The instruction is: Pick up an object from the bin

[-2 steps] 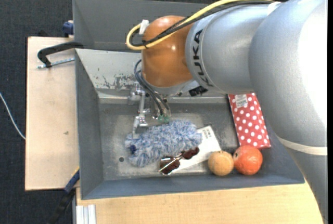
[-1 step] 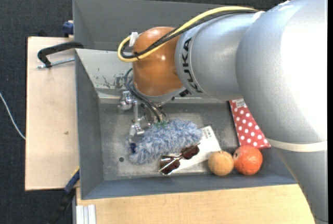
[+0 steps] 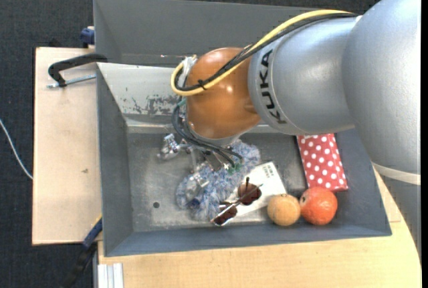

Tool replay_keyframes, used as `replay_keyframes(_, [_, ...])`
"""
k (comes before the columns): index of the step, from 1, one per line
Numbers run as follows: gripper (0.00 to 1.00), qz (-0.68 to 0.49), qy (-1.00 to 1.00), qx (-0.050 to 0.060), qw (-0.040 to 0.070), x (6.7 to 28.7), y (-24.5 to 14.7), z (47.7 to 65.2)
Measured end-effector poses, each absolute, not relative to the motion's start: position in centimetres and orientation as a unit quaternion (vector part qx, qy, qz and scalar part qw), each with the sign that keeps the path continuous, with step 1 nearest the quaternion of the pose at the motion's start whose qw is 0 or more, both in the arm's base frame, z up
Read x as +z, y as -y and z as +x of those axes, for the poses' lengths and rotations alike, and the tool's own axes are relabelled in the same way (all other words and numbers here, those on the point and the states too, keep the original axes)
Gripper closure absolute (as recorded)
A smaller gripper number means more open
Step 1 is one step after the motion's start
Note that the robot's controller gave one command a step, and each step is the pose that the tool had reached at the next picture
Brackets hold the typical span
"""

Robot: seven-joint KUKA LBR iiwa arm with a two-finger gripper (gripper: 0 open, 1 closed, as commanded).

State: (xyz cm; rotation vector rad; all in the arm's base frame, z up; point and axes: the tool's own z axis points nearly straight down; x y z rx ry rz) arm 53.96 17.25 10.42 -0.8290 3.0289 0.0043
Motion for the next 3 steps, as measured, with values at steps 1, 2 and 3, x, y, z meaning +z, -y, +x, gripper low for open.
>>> replay_keyframes(1, [0.00,-0.277,-0.961,0.000,0.000,10.9,-16.3,51.8])
replay_keyframes(2, [1.00,-0.494,-0.870,0.001,0.000,7.5,-15.7,52.5])
replay_keyframes(3, [1.00,-0.494,-0.870,0.001,0.000,7.5,-15.7,52.5])
